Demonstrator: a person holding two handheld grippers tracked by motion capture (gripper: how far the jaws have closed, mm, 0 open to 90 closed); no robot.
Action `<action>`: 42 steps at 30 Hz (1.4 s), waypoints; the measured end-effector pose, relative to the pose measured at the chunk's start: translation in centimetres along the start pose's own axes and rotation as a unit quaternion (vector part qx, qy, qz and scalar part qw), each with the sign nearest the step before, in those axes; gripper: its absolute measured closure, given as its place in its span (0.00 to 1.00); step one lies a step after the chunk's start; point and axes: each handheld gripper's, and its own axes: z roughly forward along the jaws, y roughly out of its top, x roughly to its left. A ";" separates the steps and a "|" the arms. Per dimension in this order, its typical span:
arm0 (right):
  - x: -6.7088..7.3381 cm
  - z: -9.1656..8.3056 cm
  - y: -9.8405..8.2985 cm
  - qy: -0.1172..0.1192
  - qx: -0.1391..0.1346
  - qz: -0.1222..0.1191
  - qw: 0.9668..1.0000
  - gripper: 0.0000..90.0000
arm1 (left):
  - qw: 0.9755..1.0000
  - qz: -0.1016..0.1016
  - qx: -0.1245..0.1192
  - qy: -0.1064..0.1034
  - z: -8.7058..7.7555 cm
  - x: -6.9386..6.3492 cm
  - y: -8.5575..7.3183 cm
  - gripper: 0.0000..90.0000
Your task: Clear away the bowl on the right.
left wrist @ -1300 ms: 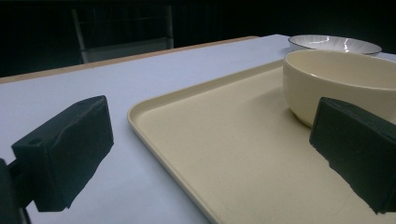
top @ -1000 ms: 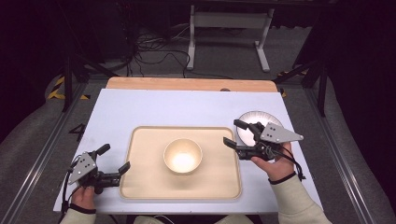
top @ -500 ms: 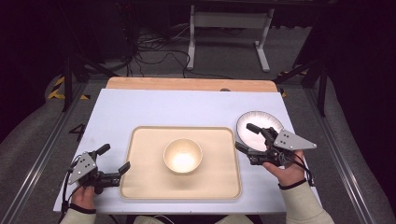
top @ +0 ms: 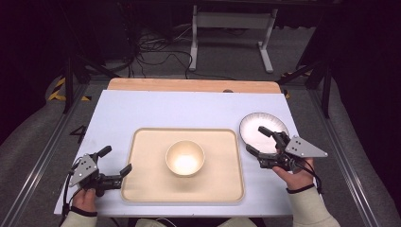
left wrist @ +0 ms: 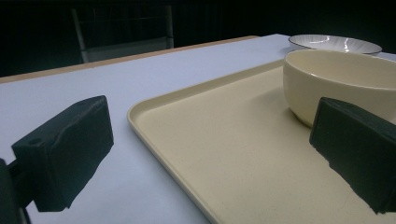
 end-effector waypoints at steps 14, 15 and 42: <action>0.2 -0.8 -2.5 -0.001 0.002 0.011 1.000 0.27 | 1.000 0.000 -0.001 -0.001 0.0 0.0 0.0 0.00; 0.3 -0.8 -2.7 0.000 0.005 0.009 1.000 0.27 | 1.000 0.001 -0.001 -0.001 0.0 0.0 0.0 0.00; 0.7 -1.3 -6.0 -0.003 0.025 0.027 0.999 0.27 | 1.000 0.002 -0.002 -0.003 0.0 0.0 0.0 0.00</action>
